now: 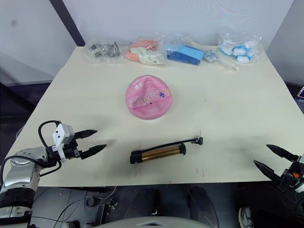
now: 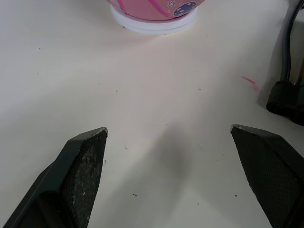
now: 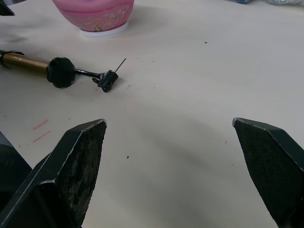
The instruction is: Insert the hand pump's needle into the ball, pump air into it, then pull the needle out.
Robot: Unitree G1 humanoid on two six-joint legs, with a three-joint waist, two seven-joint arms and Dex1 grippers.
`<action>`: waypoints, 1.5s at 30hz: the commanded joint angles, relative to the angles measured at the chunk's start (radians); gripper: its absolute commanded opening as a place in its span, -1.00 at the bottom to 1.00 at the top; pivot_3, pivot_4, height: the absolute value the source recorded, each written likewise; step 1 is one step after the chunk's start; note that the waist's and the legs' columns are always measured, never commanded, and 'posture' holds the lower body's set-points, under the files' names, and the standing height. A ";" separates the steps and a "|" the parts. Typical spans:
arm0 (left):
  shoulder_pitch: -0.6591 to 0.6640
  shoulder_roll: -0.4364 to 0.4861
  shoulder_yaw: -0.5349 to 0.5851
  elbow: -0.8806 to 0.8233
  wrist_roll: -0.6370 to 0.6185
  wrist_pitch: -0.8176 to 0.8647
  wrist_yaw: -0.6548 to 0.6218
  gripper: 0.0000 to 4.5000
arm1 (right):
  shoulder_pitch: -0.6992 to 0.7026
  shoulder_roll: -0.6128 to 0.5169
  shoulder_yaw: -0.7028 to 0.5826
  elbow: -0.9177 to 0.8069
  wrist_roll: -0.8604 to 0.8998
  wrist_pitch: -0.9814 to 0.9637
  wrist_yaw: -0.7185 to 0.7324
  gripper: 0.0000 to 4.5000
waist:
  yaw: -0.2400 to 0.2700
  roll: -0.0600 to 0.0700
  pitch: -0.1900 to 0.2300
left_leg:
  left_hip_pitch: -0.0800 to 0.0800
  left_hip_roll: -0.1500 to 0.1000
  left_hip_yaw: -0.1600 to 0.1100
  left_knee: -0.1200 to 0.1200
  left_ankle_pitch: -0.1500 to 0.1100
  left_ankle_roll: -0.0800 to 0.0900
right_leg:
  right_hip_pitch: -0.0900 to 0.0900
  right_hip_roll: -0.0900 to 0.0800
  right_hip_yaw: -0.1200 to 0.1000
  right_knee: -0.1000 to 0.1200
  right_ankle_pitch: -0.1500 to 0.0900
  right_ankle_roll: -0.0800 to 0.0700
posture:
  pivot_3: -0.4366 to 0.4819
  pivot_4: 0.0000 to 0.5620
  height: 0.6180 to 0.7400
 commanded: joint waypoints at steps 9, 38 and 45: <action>0.062 0.023 0.040 -0.231 -0.048 0.078 0.038 0.96 | -0.089 -0.006 -0.027 0.089 0.007 -0.062 0.083 1.00 | 0.000 -0.001 0.001 | 0.001 0.000 -0.001 0.000 0.000 0.000 | 0.001 0.000 0.001 0.000 0.000 0.000 | -0.05 -0.47 0.97; -0.238 -0.090 -0.398 -0.474 0.128 0.321 0.071 0.96 | 0.016 -0.008 0.026 -0.596 0.159 0.262 -0.029 1.00 | 0.003 -0.001 0.001 | -0.002 -0.001 -0.002 0.003 0.000 0.000 | 0.001 0.000 -0.001 0.000 0.000 0.000 | -0.05 -0.47 0.97; -0.300 -0.178 -0.524 -0.504 0.245 0.384 0.164 0.96 | 0.049 -0.011 0.013 -0.643 0.147 0.273 -0.033 1.00 | 0.006 -0.001 0.001 | -0.002 -0.001 -0.002 0.003 0.000 0.000 | 0.001 0.000 -0.001 0.000 0.000 0.000 | -0.05 -0.47 0.97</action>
